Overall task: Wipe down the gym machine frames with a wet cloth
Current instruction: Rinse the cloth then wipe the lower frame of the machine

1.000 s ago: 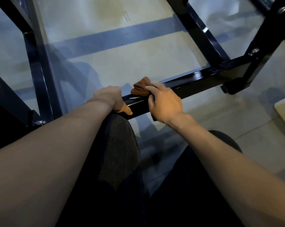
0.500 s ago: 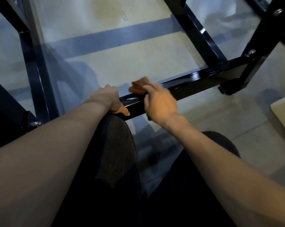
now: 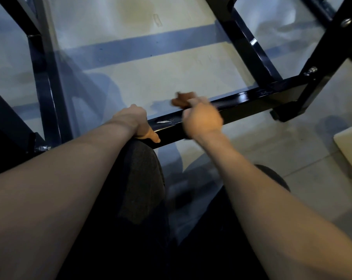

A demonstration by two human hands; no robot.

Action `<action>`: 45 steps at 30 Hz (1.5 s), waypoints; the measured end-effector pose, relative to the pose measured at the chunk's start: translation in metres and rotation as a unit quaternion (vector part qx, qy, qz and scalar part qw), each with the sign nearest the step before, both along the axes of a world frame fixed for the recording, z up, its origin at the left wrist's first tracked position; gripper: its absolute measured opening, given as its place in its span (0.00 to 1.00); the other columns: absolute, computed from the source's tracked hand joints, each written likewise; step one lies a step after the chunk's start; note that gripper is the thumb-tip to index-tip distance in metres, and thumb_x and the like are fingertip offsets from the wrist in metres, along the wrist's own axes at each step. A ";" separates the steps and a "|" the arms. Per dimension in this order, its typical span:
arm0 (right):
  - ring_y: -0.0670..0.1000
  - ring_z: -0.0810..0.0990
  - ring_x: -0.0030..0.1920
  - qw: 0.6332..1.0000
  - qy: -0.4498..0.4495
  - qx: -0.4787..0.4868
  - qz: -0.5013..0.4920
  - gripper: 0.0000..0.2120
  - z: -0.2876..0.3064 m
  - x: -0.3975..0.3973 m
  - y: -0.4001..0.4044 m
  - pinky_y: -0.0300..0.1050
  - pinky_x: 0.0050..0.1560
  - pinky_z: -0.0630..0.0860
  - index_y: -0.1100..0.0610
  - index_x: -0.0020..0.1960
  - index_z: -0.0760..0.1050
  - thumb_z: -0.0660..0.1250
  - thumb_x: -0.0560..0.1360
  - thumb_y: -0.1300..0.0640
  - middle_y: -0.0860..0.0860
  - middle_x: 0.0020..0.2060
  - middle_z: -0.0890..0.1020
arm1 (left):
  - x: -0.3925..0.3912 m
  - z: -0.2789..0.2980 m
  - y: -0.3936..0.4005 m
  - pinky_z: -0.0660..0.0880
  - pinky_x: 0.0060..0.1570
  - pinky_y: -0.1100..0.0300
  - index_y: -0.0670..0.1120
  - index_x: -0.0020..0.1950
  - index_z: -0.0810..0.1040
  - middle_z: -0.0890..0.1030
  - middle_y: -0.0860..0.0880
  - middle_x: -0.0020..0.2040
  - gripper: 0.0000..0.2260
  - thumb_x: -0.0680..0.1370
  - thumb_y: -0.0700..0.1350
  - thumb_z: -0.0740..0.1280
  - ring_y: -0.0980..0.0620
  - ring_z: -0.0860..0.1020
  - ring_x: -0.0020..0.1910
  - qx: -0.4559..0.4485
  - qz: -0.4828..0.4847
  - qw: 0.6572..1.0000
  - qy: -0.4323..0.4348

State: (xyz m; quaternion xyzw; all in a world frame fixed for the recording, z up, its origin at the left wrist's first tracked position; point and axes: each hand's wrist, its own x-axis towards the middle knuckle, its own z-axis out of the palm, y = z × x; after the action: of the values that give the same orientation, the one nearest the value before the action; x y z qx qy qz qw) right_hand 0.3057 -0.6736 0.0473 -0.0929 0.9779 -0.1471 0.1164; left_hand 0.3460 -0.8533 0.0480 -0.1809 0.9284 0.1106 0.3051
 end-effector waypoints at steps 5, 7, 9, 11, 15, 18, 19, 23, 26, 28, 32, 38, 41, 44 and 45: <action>0.58 0.78 0.62 0.989 0.042 0.037 0.137 0.18 0.008 0.018 0.000 0.53 0.53 0.74 0.47 0.72 0.72 0.57 0.83 0.51 0.48 0.69 0.73 | 0.003 -0.002 -0.001 0.75 0.56 0.53 0.41 0.65 0.77 0.78 0.42 0.58 0.41 0.65 0.70 0.77 0.41 0.79 0.58 0.011 0.028 0.999 -0.032; 0.59 0.78 0.63 0.991 0.045 0.057 0.113 0.21 0.005 -0.007 0.026 0.55 0.59 0.77 0.44 0.73 0.71 0.55 0.81 0.50 0.47 0.71 0.72 | 0.003 -0.003 -0.005 0.76 0.57 0.54 0.41 0.63 0.79 0.80 0.42 0.56 0.38 0.64 0.66 0.80 0.43 0.79 0.52 0.036 0.034 0.996 -0.074; 0.61 0.79 0.63 0.998 0.042 0.052 0.013 0.27 0.004 -0.032 0.053 0.59 0.62 0.78 0.41 0.72 0.71 0.48 0.76 0.46 0.46 0.72 0.72 | 0.005 -0.002 -0.009 0.79 0.57 0.52 0.44 0.55 0.82 0.82 0.45 0.48 0.33 0.59 0.63 0.83 0.45 0.82 0.46 0.042 0.022 0.993 -0.109; 0.61 0.78 0.64 0.993 0.034 0.011 -0.115 0.26 0.003 -0.043 0.065 0.59 0.64 0.77 0.43 0.72 0.72 0.48 0.78 0.48 0.48 0.73 0.71 | 0.008 -0.001 -0.013 0.81 0.53 0.52 0.44 0.49 0.83 0.83 0.47 0.41 0.29 0.56 0.60 0.83 0.46 0.83 0.41 0.036 0.016 0.993 -0.112; 0.64 0.76 0.64 0.991 0.036 -0.029 -0.124 0.19 0.005 -0.001 0.023 0.54 0.65 0.74 0.51 0.71 0.74 0.56 0.82 0.53 0.53 0.72 0.71 | 0.008 0.002 -0.014 0.77 0.49 0.54 0.45 0.48 0.80 0.81 0.43 0.46 0.20 0.66 0.54 0.83 0.45 0.81 0.44 0.037 0.009 0.997 -0.073; 0.61 0.76 0.63 0.997 0.050 -0.025 0.053 0.19 0.000 0.042 -0.002 0.56 0.59 0.77 0.49 0.73 0.72 0.58 0.83 0.52 0.49 0.72 0.71 | 0.010 -0.001 -0.014 0.73 0.48 0.56 0.42 0.59 0.81 0.78 0.42 0.50 0.25 0.69 0.54 0.81 0.45 0.77 0.46 0.042 0.002 0.997 -0.061; 0.60 0.76 0.63 0.993 0.061 -0.021 0.100 0.20 0.001 0.047 0.002 0.57 0.57 0.79 0.47 0.74 0.71 0.58 0.83 0.51 0.47 0.73 0.71 | 0.011 -0.001 -0.015 0.73 0.48 0.56 0.41 0.61 0.81 0.77 0.42 0.50 0.27 0.69 0.55 0.81 0.45 0.77 0.46 0.042 -0.001 0.997 -0.067; 0.61 0.77 0.64 0.995 0.078 0.009 0.067 0.22 0.001 0.003 0.044 0.59 0.63 0.77 0.45 0.74 0.72 0.58 0.81 0.52 0.48 0.73 0.73 | 0.014 -0.003 -0.022 0.77 0.49 0.55 0.45 0.56 0.82 0.81 0.43 0.50 0.26 0.66 0.58 0.82 0.45 0.80 0.45 0.054 -0.002 0.996 -0.069; 0.61 0.78 0.65 0.996 0.051 0.007 -0.070 0.25 0.005 -0.040 0.076 0.57 0.68 0.76 0.46 0.71 0.74 0.54 0.77 0.51 0.47 0.72 0.76 | 0.013 -0.004 -0.023 0.79 0.53 0.53 0.46 0.52 0.81 0.82 0.44 0.49 0.25 0.64 0.59 0.82 0.45 0.81 0.46 0.051 -0.010 0.996 -0.069; 0.63 0.78 0.64 0.991 0.042 -0.002 -0.126 0.25 0.002 -0.045 0.078 0.56 0.67 0.75 0.48 0.71 0.74 0.52 0.77 0.51 0.48 0.71 0.75 | 0.012 -0.004 -0.025 0.79 0.52 0.53 0.45 0.46 0.81 0.83 0.44 0.47 0.21 0.66 0.57 0.82 0.46 0.81 0.44 0.051 -0.012 0.995 -0.080; 0.68 0.76 0.62 0.996 0.055 -0.010 -0.068 0.20 -0.002 0.004 0.028 0.55 0.65 0.74 0.51 0.71 0.74 0.57 0.81 0.55 0.55 0.73 0.71 | 0.013 -0.003 -0.030 0.77 0.47 0.57 0.44 0.46 0.84 0.85 0.43 0.47 0.10 0.70 0.48 0.79 0.48 0.83 0.42 0.041 -0.015 0.990 -0.130; 0.62 0.76 0.62 0.981 0.062 -0.033 0.182 0.24 -0.004 0.074 -0.012 0.58 0.54 0.80 0.46 0.79 0.67 0.60 0.83 0.52 0.49 0.76 0.67 | 0.017 0.009 -0.025 0.73 0.54 0.55 0.47 0.60 0.76 0.79 0.42 0.60 0.14 0.77 0.46 0.74 0.42 0.80 0.60 0.031 -0.045 0.992 -0.112; 0.63 0.75 0.65 0.984 0.060 0.019 0.169 0.24 0.002 0.041 0.003 0.59 0.56 0.77 0.40 0.79 0.64 0.58 0.84 0.51 0.47 0.76 0.68 | 0.021 0.013 -0.033 0.74 0.55 0.54 0.46 0.53 0.77 0.81 0.43 0.59 0.08 0.78 0.45 0.73 0.43 0.81 0.59 0.022 -0.049 0.992 -0.114; 0.68 0.74 0.66 0.999 0.039 0.026 0.013 0.23 0.008 0.003 0.032 0.60 0.67 0.73 0.44 0.77 0.67 0.56 0.83 0.53 0.52 0.75 0.68 | 0.026 0.016 -0.043 0.73 0.49 0.56 0.44 0.45 0.79 0.81 0.45 0.49 0.06 0.77 0.45 0.73 0.45 0.82 0.50 0.019 -0.035 0.992 -0.123; 0.68 0.74 0.66 0.999 0.032 0.019 -0.038 0.22 0.008 0.000 0.037 0.59 0.68 0.72 0.46 0.76 0.68 0.55 0.83 0.54 0.54 0.75 0.67 | 0.028 0.014 -0.047 0.73 0.49 0.56 0.45 0.43 0.80 0.82 0.46 0.48 0.07 0.76 0.45 0.75 0.46 0.82 0.47 0.014 -0.036 0.991 -0.131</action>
State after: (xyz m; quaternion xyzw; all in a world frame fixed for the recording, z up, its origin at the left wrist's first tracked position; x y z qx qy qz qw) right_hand 0.3060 -0.6365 0.0554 -0.0577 0.9866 -0.1293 0.0810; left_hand 0.3744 -0.9005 0.0621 -0.1556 0.8846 0.0879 0.4307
